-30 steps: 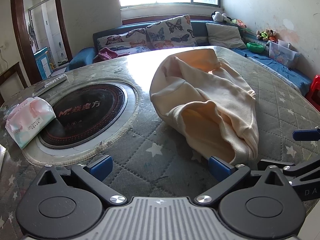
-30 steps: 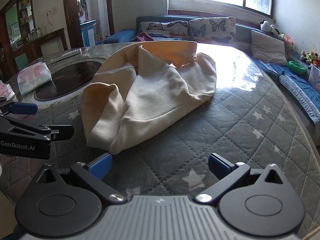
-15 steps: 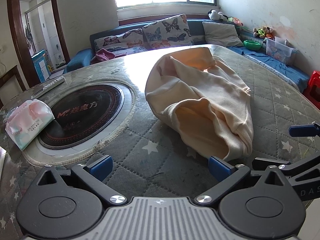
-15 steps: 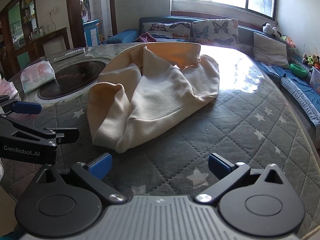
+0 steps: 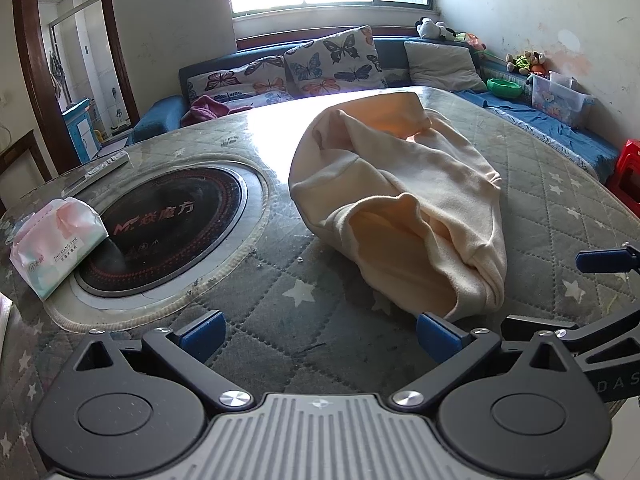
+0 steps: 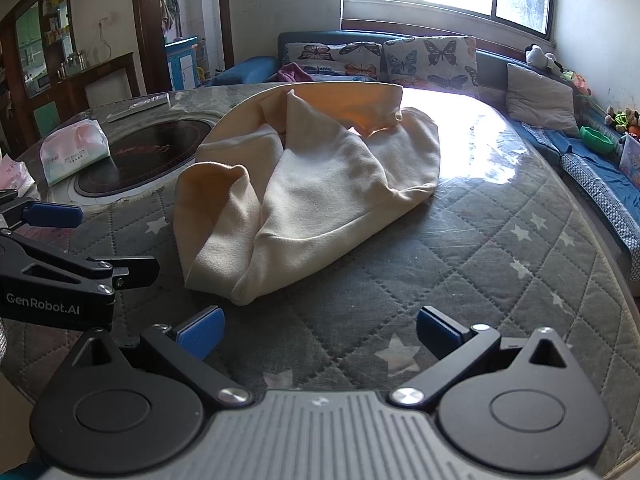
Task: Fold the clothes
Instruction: 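Approach the crumpled cream shirt with both open grippers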
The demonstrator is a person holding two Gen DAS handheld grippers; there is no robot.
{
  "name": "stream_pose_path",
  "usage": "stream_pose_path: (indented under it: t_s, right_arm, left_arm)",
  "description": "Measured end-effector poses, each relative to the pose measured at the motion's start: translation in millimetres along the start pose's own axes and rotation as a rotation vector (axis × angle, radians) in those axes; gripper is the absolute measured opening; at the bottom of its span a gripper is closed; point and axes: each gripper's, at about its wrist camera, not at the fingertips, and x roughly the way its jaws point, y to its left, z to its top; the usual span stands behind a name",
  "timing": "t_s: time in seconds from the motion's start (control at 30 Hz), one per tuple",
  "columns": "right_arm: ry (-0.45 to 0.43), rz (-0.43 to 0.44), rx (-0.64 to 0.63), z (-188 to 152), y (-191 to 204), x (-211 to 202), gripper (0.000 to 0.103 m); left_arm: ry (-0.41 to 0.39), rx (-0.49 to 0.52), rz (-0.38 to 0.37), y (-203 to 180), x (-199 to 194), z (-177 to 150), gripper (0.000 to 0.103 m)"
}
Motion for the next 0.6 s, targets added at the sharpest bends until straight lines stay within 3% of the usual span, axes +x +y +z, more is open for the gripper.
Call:
stream_pose_path:
  t_s: [0.6]
  right_arm:
    - [0.006, 0.002, 0.001, 0.4, -0.4, 2.7, 0.103]
  left_arm:
    - [0.014, 0.0, 0.001, -0.6, 4.6, 0.5, 0.103]
